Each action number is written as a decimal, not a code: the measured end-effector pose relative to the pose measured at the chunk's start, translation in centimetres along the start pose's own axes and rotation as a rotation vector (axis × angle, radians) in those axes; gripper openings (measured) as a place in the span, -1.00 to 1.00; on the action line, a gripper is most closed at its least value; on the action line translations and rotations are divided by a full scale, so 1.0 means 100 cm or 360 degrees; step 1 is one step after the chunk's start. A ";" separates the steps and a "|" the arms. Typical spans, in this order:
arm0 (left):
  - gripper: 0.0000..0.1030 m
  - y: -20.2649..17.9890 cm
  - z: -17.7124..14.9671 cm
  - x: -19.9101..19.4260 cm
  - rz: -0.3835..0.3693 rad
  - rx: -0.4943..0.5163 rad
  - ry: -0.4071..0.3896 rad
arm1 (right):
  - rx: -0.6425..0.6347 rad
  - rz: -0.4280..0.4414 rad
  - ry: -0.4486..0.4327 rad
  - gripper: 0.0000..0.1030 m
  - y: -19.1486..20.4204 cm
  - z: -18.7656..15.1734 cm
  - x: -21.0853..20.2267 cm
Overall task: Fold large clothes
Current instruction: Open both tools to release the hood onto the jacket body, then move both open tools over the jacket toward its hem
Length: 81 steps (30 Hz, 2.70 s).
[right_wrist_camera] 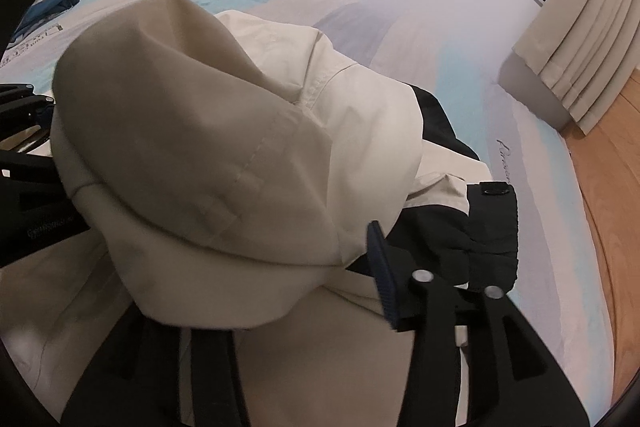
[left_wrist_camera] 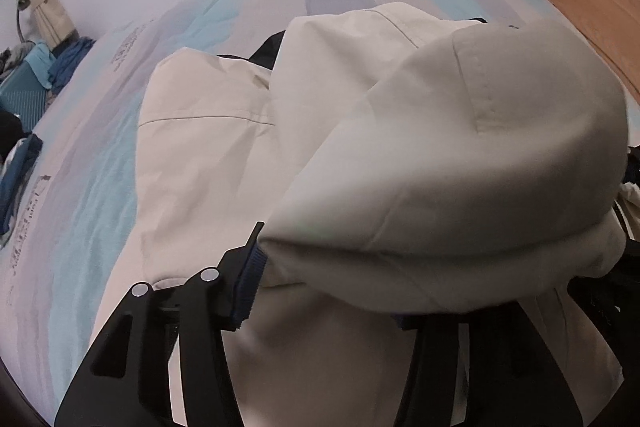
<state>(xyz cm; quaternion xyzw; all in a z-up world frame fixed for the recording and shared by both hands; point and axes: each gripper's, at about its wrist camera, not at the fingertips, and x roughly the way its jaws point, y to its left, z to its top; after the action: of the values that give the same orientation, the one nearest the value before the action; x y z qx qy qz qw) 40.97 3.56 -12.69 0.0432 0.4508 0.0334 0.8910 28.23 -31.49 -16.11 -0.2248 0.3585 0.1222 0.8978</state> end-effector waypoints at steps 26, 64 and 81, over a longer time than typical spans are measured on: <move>0.88 0.022 -0.025 -0.054 -0.0045 -0.0053 -0.0015 | 0.0096 -0.0011 0.0013 0.67 -0.002 -0.014 -0.045; 0.88 0.085 -0.160 -0.187 -0.0078 -0.0078 0.0298 | 0.0157 0.0023 0.0309 0.67 -0.052 -0.139 -0.175; 0.88 0.113 -0.230 -0.177 -0.0210 -0.0149 0.0379 | 0.0396 0.0220 0.0556 0.67 -0.070 -0.224 -0.202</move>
<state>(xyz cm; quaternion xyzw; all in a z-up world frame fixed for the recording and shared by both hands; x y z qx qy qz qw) 11.78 14.14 -10.87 -0.0323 0.5530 0.0004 0.8325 3.29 -49.78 -14.19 -0.1049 0.5354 0.0975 0.8324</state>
